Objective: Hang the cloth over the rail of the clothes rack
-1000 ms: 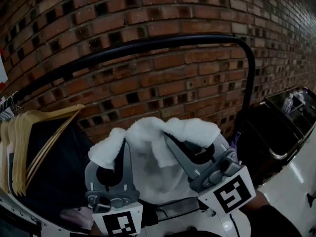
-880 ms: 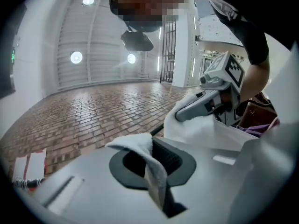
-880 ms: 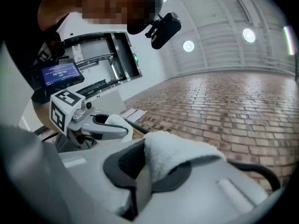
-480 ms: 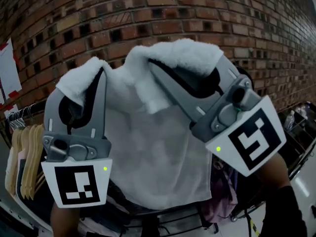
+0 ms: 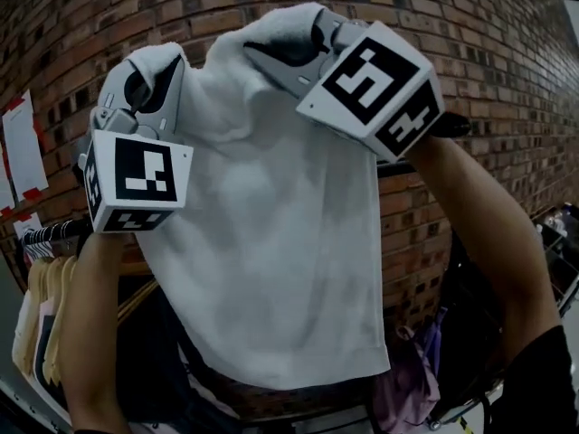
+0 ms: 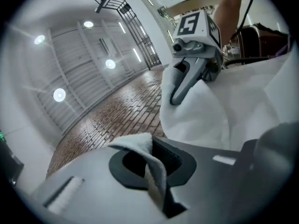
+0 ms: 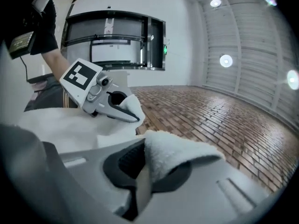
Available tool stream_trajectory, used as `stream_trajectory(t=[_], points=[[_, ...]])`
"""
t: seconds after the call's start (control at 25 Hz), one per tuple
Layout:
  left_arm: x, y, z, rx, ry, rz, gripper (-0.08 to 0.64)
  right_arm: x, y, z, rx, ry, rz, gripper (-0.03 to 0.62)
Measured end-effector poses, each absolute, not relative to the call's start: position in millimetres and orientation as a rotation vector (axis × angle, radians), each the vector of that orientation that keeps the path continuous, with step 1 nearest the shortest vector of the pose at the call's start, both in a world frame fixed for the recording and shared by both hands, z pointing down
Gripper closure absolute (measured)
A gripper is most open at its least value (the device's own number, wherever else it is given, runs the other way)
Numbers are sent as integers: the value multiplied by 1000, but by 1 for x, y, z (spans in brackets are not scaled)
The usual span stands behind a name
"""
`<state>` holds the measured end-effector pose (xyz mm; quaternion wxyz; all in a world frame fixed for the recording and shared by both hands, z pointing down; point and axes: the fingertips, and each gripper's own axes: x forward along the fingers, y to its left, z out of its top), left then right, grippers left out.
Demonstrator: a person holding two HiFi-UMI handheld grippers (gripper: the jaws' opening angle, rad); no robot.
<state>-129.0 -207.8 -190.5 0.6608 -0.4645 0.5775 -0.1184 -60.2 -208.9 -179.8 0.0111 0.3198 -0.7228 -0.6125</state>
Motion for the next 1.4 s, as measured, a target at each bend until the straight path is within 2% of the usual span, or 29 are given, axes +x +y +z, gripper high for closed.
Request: stream_trajectory(t=[0.2, 0.4, 0.64, 0.8, 0.88, 0.92, 1.0, 1.08, 1.16, 1.24, 1.4], points=[[-134, -298, -159, -1083, 1277, -642, 543, -93, -286, -142, 898, -1937, -1788, 572], [-125, -381, -70, -1363, 972, -1202, 543, -113, -364, -69, 657, -1639, -1528, 572], [-133, -400, 41, -1804, 644, -1577, 543, -109, -392, 30, 348, -1777, -1051, 572], [-139, -387, 78, -2029, 554, -1731, 539, -102, -386, 64, 210, -1868, -791, 571], [-143, -383, 83, -2102, 580, -1753, 493, -98, -384, 74, 184, -1871, -693, 565], [-146, -382, 85, -2130, 600, -1764, 442, -96, -384, 76, 184, -1871, -664, 517], [-150, -379, 86, -2182, 618, -1775, 354, -94, -386, 75, 207, -1880, -647, 365], [-154, -377, 79, -2303, 642, -1696, 286, -94, -388, 66, 236, -1939, -647, 316], [-157, -375, 65, -2486, 693, -1535, 206, -89, -389, 53, 242, -2046, -594, 316], [-168, -375, 62, -2540, 752, -1503, 198, -80, -395, 47, 268, -2088, -545, 316], [-190, -373, 85, -2513, 781, -1678, 172, -83, -369, 39, 161, -2222, -380, 316]])
